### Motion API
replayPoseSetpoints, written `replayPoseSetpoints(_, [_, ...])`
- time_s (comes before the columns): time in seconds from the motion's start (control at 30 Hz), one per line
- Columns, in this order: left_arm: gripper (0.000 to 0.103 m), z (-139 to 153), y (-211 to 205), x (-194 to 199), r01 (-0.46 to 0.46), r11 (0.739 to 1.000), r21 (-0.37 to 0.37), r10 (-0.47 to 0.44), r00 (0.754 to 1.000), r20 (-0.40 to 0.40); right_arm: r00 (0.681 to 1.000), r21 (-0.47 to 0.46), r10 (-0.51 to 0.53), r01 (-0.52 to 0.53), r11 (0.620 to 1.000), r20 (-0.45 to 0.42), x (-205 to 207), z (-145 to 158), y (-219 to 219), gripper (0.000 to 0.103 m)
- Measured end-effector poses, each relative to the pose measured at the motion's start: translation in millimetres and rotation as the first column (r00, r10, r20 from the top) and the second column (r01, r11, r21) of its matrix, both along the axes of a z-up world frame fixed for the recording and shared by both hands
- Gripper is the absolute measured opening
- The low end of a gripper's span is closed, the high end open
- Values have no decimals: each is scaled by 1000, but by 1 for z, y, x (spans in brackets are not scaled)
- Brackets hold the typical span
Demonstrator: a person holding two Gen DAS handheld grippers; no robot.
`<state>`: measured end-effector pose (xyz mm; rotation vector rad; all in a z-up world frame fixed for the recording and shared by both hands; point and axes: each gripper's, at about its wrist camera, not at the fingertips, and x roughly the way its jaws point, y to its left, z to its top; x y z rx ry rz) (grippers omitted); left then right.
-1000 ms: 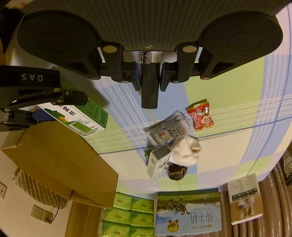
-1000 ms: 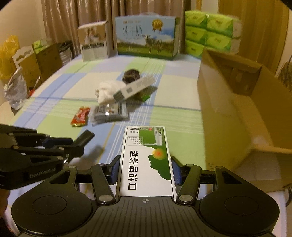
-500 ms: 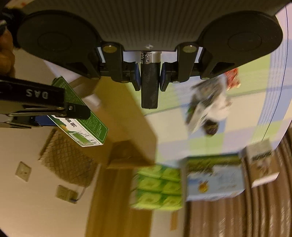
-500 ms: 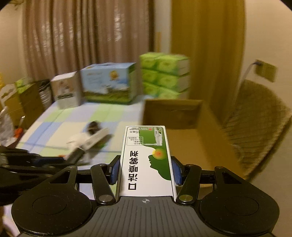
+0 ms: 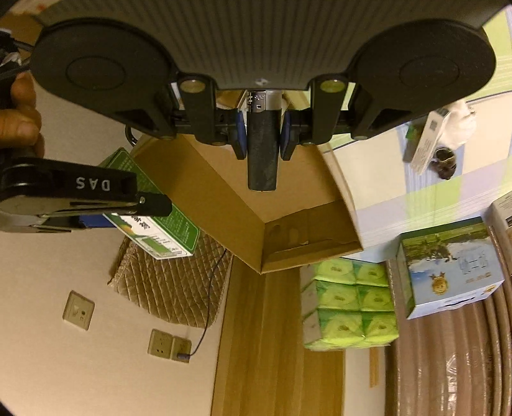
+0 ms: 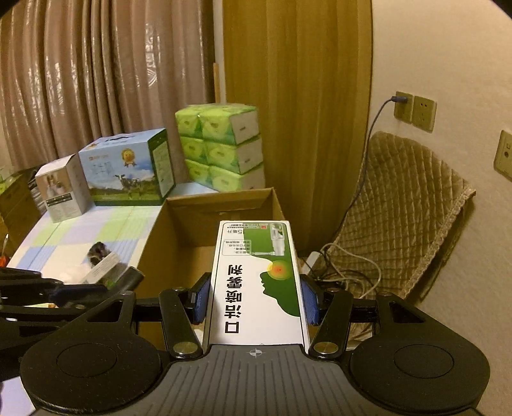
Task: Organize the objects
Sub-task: 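Carry the medicine box with the right tool over the cardboard box, then open the right tool to drop the medicine box into the cardboard box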
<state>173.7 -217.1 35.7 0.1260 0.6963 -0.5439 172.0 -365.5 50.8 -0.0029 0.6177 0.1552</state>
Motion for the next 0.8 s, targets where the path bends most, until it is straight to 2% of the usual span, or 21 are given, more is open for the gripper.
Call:
replayPoseSetpoints(0.23, [18, -19, -18, 24, 17, 1000, 24, -17, 1000, -4, 999, 18, -17, 18, 1000, -27, 7, -11, -12, 53])
replayPoseSetpoints(0.3, [26, -21, -17, 30, 4, 1000, 27, -4, 1000, -11, 999, 26, -19, 20, 999, -35, 8, -14, -13, 53])
replayPoseSetpoints(0.8, [27, -5, 30, 21, -105, 994, -26, 105, 994, -31, 999, 78, 8, -5, 997, -50, 21, -15, 1, 53])
